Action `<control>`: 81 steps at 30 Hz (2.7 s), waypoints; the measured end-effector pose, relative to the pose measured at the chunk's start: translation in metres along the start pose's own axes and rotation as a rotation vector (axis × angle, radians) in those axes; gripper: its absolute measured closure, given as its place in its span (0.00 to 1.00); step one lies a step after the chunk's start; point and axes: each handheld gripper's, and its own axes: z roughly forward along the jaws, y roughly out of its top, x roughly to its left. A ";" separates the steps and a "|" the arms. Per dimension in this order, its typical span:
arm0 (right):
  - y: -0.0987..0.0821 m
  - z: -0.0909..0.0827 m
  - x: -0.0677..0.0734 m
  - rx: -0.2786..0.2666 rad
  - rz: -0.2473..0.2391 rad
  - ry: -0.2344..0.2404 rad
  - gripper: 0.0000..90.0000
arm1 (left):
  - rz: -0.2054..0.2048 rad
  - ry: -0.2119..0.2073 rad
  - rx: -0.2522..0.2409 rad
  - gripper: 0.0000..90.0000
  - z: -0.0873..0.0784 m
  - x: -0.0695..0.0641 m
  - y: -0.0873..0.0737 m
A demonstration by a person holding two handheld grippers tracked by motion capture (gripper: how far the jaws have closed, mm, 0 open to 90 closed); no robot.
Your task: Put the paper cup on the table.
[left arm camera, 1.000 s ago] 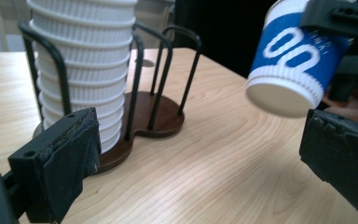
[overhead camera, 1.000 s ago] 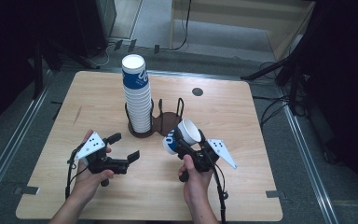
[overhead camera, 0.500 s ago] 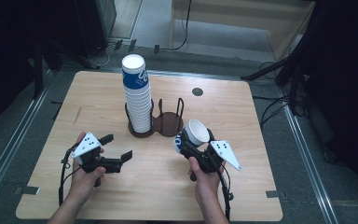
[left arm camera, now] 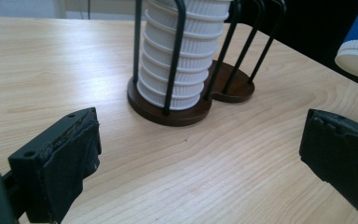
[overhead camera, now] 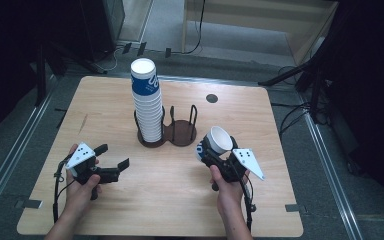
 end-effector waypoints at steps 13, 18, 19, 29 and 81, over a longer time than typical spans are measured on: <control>0.002 0.003 -0.020 -0.017 -0.056 -0.057 0.13 | -0.002 0.103 0.003 0.00 -0.010 0.029 -0.007; 0.002 0.004 -0.027 -0.020 -0.072 -0.075 0.13 | -0.020 0.146 -0.007 0.00 -0.017 0.042 -0.008; 0.002 0.004 -0.028 -0.022 -0.073 -0.077 0.13 | -0.024 0.154 -0.009 0.00 -0.018 0.045 -0.008; 0.003 0.007 -0.040 -0.033 -0.127 -0.130 0.13 | -0.029 0.206 0.005 0.00 -0.029 0.065 -0.014; -0.002 0.107 -0.096 0.040 -0.290 -0.427 0.12 | -0.090 0.198 0.005 0.00 -0.028 0.077 -0.027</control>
